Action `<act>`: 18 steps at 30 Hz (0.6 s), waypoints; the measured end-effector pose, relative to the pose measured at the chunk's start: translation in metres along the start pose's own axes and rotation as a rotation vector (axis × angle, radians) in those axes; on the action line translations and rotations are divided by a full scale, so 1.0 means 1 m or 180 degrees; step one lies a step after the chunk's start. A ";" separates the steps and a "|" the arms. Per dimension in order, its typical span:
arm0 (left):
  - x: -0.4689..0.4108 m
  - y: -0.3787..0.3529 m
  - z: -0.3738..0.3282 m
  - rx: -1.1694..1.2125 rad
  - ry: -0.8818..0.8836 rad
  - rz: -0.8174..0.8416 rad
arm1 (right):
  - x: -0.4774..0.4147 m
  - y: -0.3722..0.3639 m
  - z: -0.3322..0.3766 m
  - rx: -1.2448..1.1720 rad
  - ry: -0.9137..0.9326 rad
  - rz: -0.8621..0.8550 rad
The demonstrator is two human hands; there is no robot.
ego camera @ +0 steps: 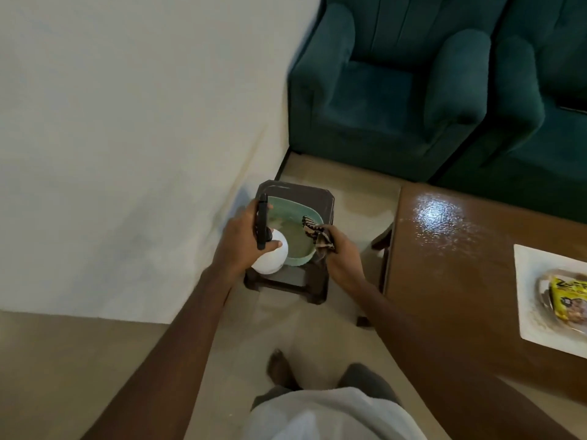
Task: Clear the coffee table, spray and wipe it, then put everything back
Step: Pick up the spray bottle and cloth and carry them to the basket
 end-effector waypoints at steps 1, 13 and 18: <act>-0.012 0.008 0.008 -0.0030 -0.0005 0.0015 | -0.010 -0.009 0.002 0.0000 -0.0056 -0.0025; -0.122 -0.014 0.083 0.0138 -0.0173 0.0515 | -0.112 -0.059 -0.027 0.0515 -0.0443 -0.0009; -0.155 -0.048 0.121 0.0151 -0.0190 0.0831 | -0.155 -0.084 -0.061 0.0762 -0.0623 0.0169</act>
Point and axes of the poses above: each hand's wrist, its own x-axis away from the middle knuckle, its own y-axis out of the back of the hand, z = x × y, the point moved 1 cm from there along -x, towards the middle knuckle, and after that the axes turned 3 degrees about z, right-handed, at the moved point
